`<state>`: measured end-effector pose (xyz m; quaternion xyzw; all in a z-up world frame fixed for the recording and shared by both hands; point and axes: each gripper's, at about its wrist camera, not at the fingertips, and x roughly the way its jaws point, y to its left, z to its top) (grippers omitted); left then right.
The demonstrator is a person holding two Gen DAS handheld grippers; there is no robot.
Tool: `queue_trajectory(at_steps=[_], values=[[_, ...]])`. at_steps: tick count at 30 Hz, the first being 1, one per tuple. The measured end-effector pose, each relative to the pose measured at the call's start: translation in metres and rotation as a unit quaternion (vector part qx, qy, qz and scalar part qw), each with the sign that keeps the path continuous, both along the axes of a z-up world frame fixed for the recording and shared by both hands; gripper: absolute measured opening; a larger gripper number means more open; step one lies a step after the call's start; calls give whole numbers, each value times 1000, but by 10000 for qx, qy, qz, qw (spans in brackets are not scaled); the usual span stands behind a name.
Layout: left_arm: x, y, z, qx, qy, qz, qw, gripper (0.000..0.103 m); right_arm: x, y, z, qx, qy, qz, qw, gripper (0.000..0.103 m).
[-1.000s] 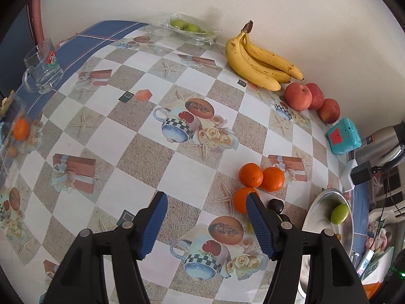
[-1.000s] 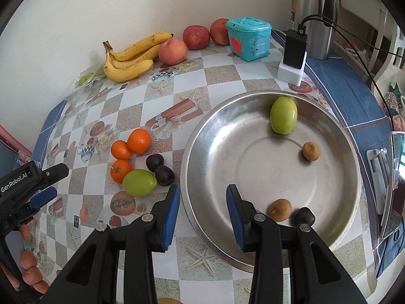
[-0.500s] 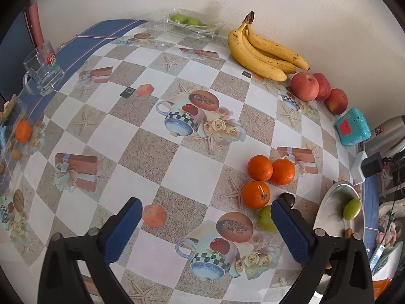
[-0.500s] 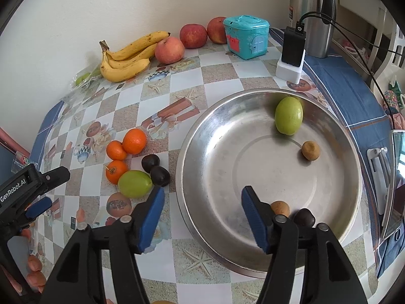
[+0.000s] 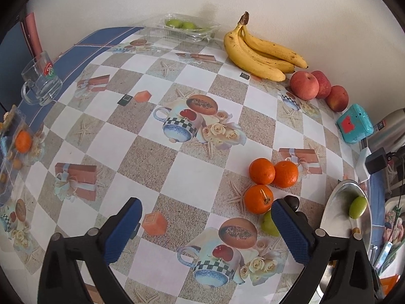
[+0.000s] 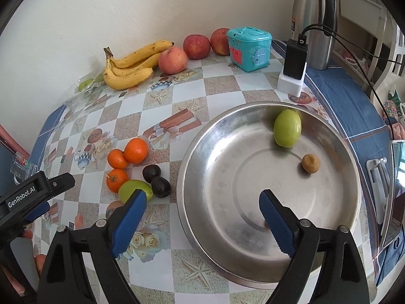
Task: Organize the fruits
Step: 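Move both open tools back to the fruit pile, then grasp the large green mango with the right tool while the left tool approaches the tomatoes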
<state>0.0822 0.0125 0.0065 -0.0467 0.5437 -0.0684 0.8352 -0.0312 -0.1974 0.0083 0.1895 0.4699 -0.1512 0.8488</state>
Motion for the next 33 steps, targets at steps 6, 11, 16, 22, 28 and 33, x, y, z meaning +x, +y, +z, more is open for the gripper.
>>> queue_trajectory(at_steps=[6,11,16,22,28,33], values=[[8,-9,-2,-9,-13,-195,9998,103,8,4,-5,152,8,88,9998,91],[14,-13,-10,52,178,-281,9994,103,22,19,-8,-117,82,371,9992,91],[19,-8,-24,240,431,-282,9984,103,37,42,-17,-220,236,723,9969,91],[25,14,-31,195,566,19,9982,103,55,73,-25,-519,411,1097,9918,91],[29,28,-37,24,720,211,9972,103,66,91,-33,-1082,625,1248,9843,91],[30,28,-40,-37,795,182,9967,103,72,102,-40,-1459,788,1364,9767,90]])
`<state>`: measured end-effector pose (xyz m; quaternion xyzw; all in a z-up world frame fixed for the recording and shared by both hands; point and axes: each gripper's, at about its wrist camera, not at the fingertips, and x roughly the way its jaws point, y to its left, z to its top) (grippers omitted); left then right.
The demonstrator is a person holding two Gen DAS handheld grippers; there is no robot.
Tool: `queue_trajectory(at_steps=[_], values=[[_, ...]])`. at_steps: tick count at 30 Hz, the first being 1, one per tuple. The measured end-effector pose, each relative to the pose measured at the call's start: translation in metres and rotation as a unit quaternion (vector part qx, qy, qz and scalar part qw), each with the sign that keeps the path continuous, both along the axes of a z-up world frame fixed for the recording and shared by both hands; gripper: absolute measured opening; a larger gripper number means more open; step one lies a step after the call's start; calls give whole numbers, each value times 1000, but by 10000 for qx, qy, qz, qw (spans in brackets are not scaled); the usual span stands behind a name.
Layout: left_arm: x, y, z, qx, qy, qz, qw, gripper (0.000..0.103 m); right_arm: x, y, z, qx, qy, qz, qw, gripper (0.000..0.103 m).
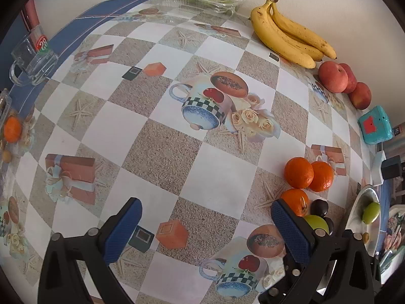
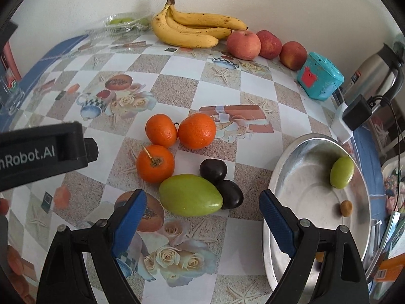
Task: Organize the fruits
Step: 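Grasp the large green mango with the right tool while the left tool approaches the tomatoes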
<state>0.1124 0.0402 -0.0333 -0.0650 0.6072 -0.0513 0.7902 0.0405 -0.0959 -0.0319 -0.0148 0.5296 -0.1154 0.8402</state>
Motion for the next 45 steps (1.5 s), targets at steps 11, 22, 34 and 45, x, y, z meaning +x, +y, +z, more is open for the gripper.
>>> queue_trajectory(at_steps=[11,22,34,45], values=[[2,7,-2,-101,72,129,9998,103,6,20,-11,-561,151,167,9982,68],[2,10,-5,-138,134,207,9996,103,6,20,-9,-473,58,158,9987,56],[1,10,-8,-216,257,295,9990,103,1,11,-3,311,-85,86,9994,56],[0,6,-8,-606,332,309,9971,102,-6,-18,8,1738,-280,-330,9838,56]])
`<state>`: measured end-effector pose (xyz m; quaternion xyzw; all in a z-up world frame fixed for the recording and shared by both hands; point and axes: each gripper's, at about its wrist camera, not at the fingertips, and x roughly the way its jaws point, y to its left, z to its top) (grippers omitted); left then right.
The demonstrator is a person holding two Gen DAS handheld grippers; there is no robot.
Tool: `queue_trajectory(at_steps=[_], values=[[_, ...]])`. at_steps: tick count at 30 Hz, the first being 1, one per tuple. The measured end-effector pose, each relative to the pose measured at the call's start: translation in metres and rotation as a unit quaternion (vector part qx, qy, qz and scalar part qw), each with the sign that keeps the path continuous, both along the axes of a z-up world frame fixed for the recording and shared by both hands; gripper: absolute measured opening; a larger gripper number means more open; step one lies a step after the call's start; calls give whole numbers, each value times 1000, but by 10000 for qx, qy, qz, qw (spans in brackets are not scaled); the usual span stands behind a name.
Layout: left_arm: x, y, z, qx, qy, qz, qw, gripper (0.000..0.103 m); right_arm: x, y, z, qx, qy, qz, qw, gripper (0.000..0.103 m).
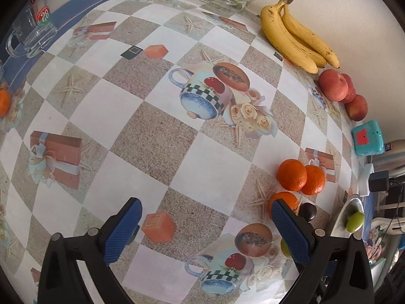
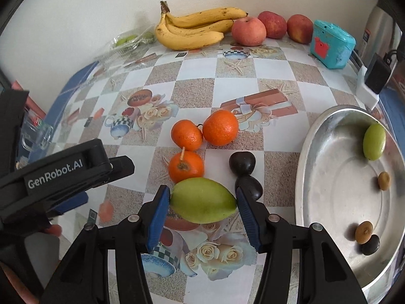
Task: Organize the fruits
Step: 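Grasp the large green mango with the right tool while the left tool approaches the tomatoes, then carry the mango over the steel bowl with the right tool while the left tool grasps an orange tomato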
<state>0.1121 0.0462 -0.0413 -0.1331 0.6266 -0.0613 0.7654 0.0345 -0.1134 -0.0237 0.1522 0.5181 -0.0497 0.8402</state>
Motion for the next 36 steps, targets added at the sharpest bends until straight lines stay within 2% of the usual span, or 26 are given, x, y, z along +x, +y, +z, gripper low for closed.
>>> queue_trajectory(at_steps=[4,9,18,28,36], values=[[1,-10,1,-155,-33,-108,9998,101,-4,-10,8,48,-59,-134,9999,56],[3,-26,3,-322,-73,-319,9989,96,-11,-34,20,-44,-126,-368,9992,56],[3,-65,6,-300,-203,-979,9945,79,-27,-78,32,-335,-171,-804,9961,56],[-4,-87,-1,-164,-209,-1310,9910,39,-37,-96,34,-192,-209,-1070,9939,56],[-5,-82,9,-195,-382,-1165,9923,38,-38,-96,38,-241,-207,-1065,9938,56]])
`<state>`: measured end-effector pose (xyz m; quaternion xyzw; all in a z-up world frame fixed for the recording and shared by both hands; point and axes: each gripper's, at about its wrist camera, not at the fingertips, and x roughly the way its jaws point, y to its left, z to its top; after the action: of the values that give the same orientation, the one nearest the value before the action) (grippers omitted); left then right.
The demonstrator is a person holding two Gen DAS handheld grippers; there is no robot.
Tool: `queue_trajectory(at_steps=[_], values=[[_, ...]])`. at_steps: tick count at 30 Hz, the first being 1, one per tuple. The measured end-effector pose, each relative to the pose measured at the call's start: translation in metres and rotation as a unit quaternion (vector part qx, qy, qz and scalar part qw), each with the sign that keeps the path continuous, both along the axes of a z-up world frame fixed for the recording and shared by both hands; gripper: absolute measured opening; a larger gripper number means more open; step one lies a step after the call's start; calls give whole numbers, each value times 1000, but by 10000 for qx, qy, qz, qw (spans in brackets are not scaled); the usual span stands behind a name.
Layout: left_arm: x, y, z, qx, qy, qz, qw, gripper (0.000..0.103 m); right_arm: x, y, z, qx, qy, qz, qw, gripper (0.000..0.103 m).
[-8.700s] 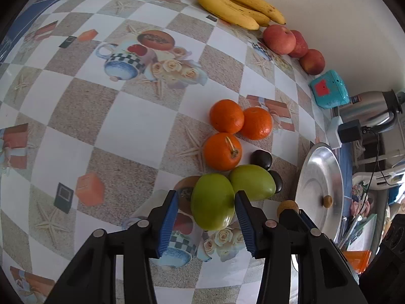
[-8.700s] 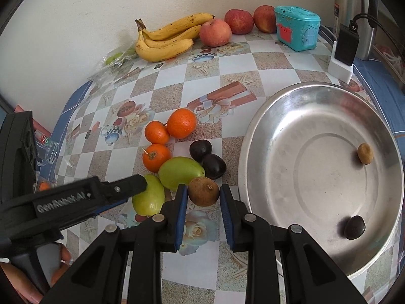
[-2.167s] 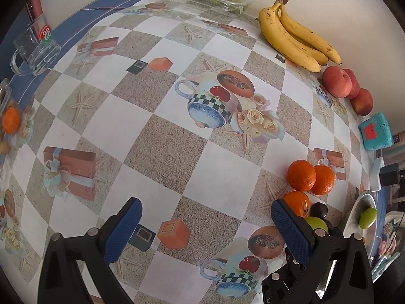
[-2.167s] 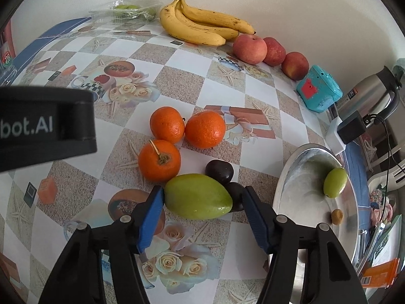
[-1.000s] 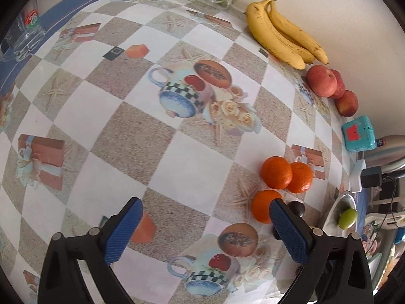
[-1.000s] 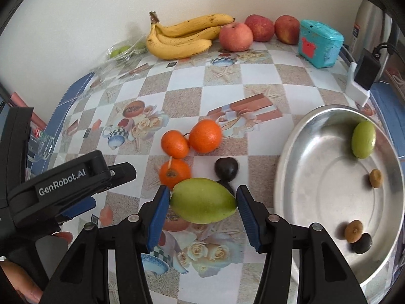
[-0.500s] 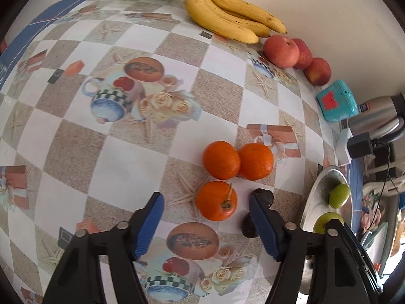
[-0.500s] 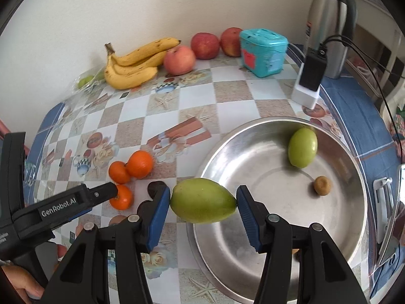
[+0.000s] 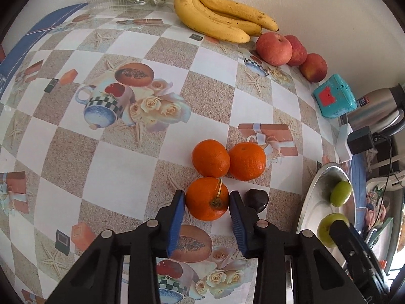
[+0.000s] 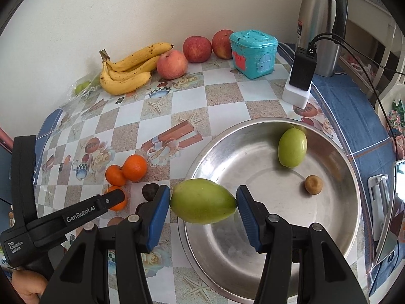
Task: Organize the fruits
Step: 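Carry the mango over the steel bowl with the right tool while the left tool grasps an orange tomato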
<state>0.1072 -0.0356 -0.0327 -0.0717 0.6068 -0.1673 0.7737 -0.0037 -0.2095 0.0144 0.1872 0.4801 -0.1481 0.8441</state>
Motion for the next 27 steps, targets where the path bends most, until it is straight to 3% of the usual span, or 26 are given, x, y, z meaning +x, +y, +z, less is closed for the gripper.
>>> queue_trajectory(at_steps=[9,19,27], values=[[-7,-8,23,-187,-205,-96,9996,38,-6,-9,-8,10,127,-93,9999,56],[-43,-67,35,-314,-221,-1109,9931,38,-35,-64,-15,180,316,-957,9947,56],[-66,-91,32,-337,-229,-1578,9866,38,-46,-79,-16,269,299,-1178,9922,56]])
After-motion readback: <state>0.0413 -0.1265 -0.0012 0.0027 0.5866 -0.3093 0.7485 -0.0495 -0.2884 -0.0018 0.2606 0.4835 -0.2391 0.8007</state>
